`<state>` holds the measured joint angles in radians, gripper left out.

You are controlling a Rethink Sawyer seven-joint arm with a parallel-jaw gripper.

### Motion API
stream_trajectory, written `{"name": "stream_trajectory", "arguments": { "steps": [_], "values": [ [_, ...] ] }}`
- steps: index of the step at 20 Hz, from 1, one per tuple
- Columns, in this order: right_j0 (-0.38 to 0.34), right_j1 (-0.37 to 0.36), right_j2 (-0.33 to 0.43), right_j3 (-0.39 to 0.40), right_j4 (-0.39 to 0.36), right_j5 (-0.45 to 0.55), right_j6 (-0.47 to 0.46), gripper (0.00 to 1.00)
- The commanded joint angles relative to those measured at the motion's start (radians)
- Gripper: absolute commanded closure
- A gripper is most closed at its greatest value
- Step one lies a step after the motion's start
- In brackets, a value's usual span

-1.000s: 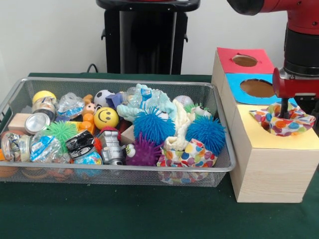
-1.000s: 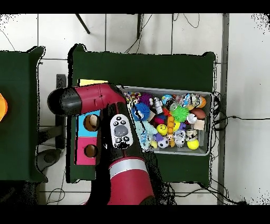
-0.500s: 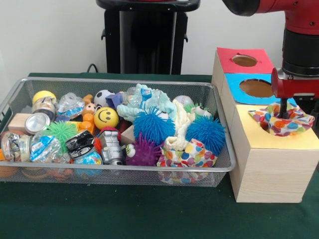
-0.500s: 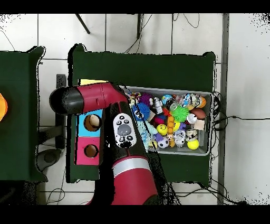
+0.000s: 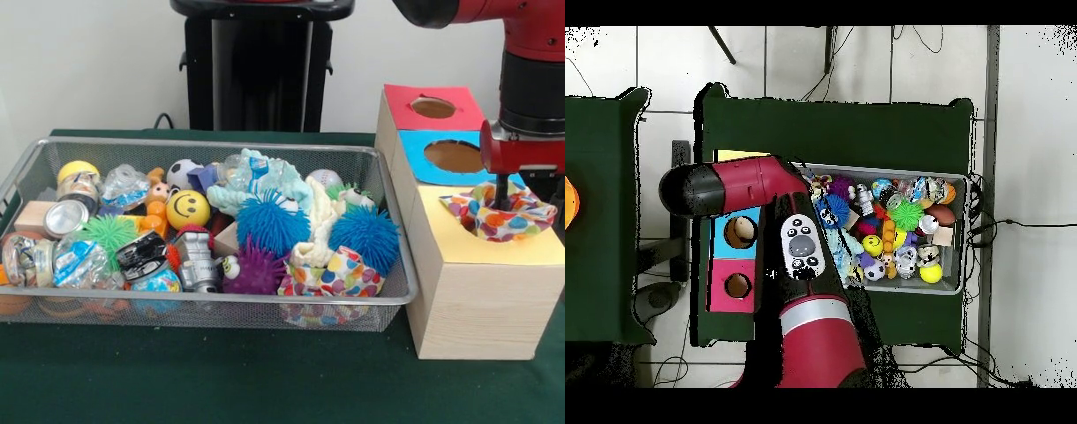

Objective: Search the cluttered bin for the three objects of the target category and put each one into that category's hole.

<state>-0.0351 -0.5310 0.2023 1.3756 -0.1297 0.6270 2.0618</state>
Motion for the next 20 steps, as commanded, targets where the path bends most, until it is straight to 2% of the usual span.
{"name": "stream_trajectory", "arguments": {
  "steps": [1,10,20],
  "values": [
    [-0.084,-0.018,0.002,0.048,-0.032,0.099,-0.047,0.0],
    [-0.069,-0.027,-0.009,0.023,-0.031,0.142,-0.025,0.0],
    [-0.063,-0.033,-0.013,0.037,-0.044,0.114,-0.024,0.0]
  ]
}}
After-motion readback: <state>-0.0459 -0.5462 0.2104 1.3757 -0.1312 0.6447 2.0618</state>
